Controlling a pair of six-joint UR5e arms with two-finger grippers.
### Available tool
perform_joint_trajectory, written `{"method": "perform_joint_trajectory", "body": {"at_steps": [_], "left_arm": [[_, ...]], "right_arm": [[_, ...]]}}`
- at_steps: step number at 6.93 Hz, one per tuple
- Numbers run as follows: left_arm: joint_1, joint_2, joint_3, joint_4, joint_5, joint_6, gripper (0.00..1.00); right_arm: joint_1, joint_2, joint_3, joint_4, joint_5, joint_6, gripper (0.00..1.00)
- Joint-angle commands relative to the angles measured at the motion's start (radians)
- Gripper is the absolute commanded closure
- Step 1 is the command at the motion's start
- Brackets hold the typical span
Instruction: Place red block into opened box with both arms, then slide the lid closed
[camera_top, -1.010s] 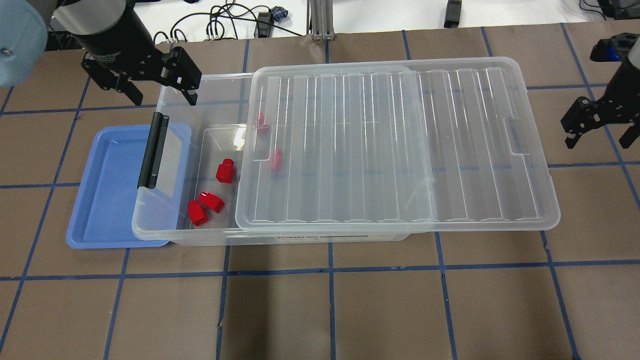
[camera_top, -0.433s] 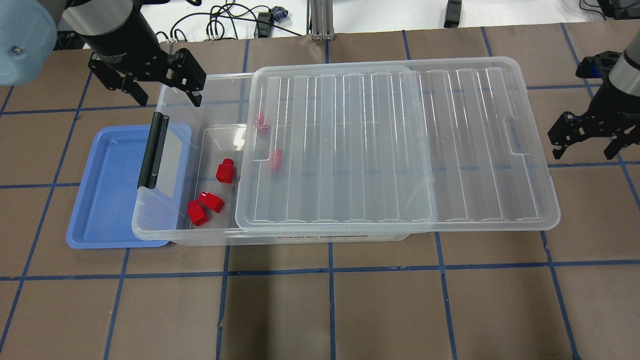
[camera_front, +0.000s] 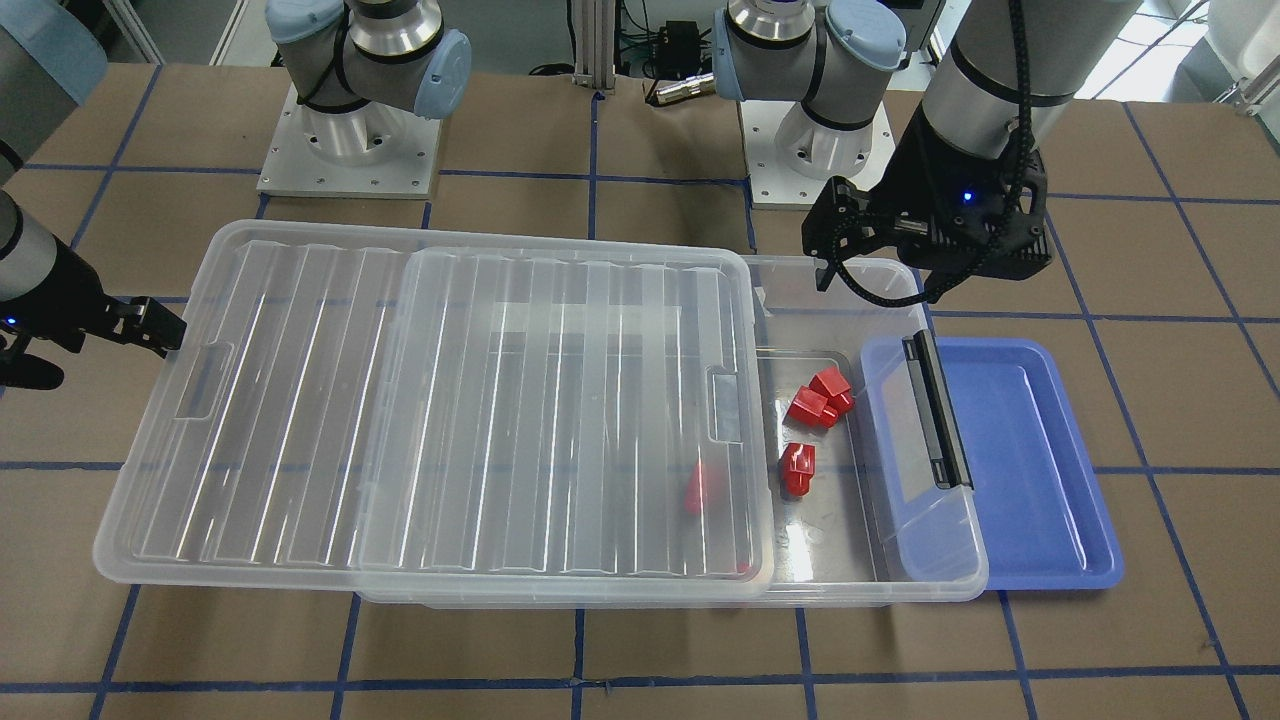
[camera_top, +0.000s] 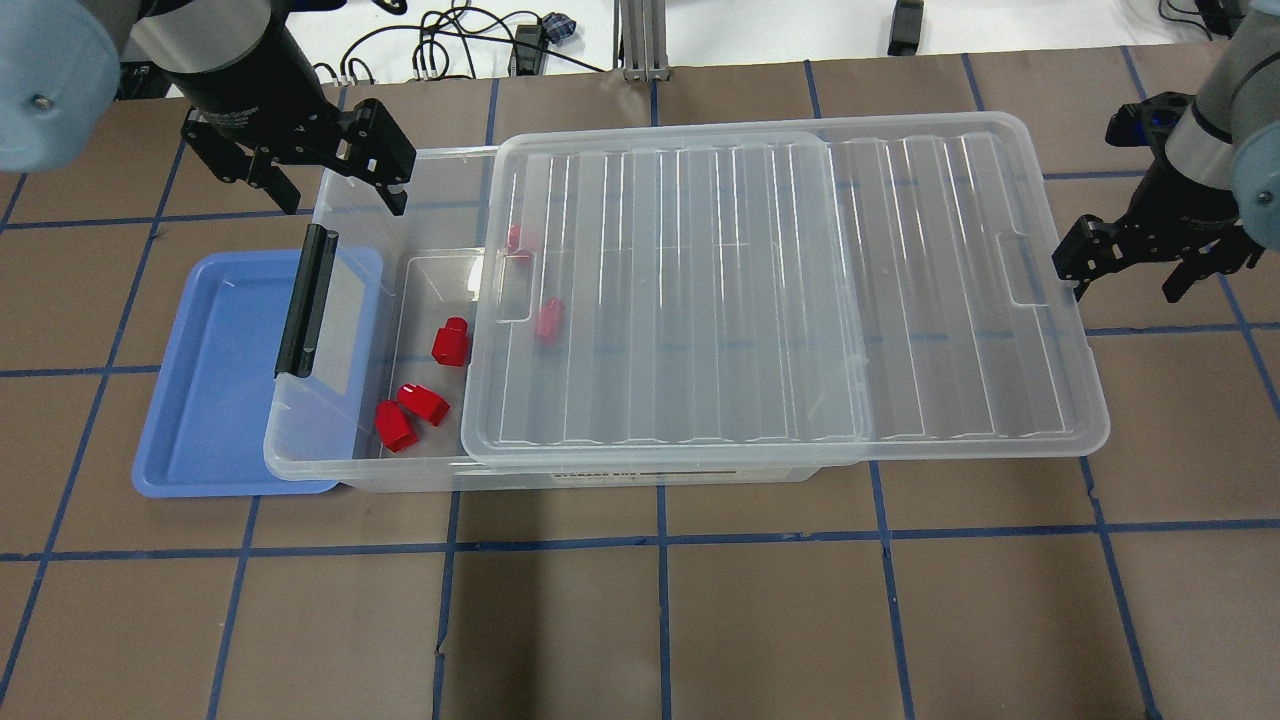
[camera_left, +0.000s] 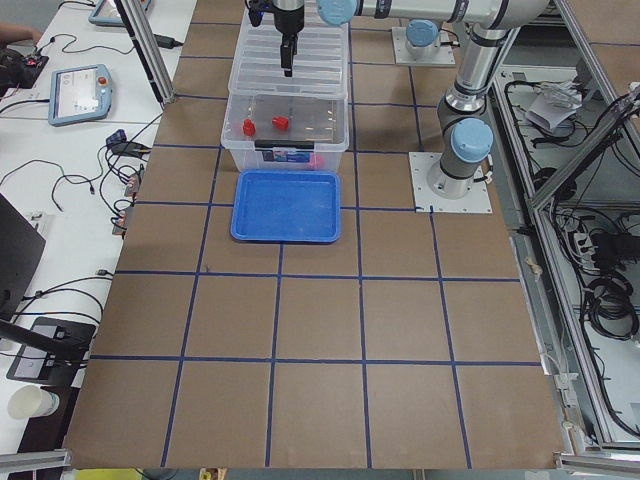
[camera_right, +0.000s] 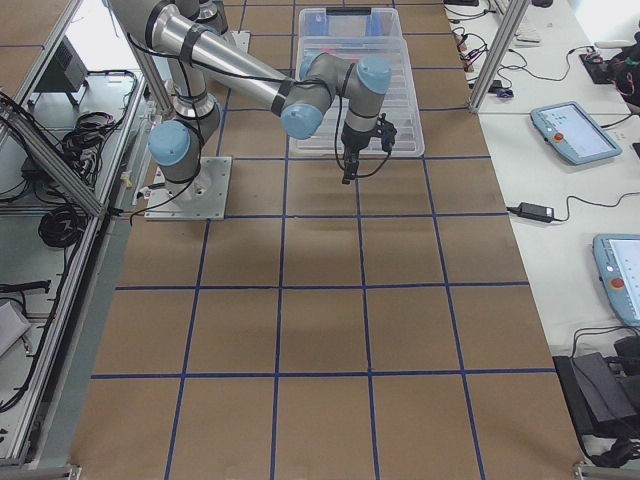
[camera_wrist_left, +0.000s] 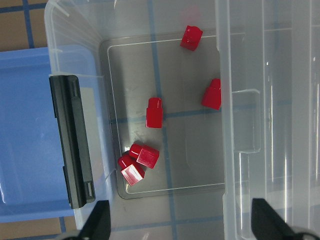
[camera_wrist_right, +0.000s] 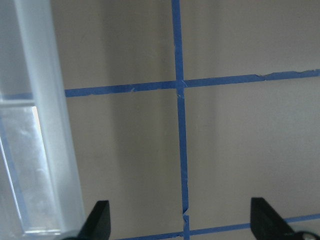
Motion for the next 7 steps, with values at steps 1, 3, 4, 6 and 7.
{"method": "perform_joint_trajectory", "body": {"at_steps": [1, 3, 4, 6, 7], "left_arm": [[-0.001, -0.001, -0.002, 0.0, 0.0, 0.0, 0.0], [-0.001, -0.001, -0.002, 0.0, 0.0, 0.0, 0.0], [-0.001, -0.001, -0.006, 0.0, 0.0, 0.0, 0.0], [-0.001, -0.001, -0.006, 0.0, 0.003, 0.0, 0.0], [-0.001, 0.001, -0.006, 0.0, 0.004, 0.0, 0.0]], "right_arm": [[0.065, -0.01, 0.002, -0.013, 0.052, 0.049, 0.0], [0.169, -0.01, 0.002, -0.035, 0.05, 0.145, 0.0], [0.217, -0.01, 0.002, -0.037, 0.05, 0.188, 0.0], [0.272, -0.01, 0.0, -0.094, 0.05, 0.23, 0.0], [0.294, -0.012, -0.004, -0.095, 0.067, 0.23, 0.0]]}}
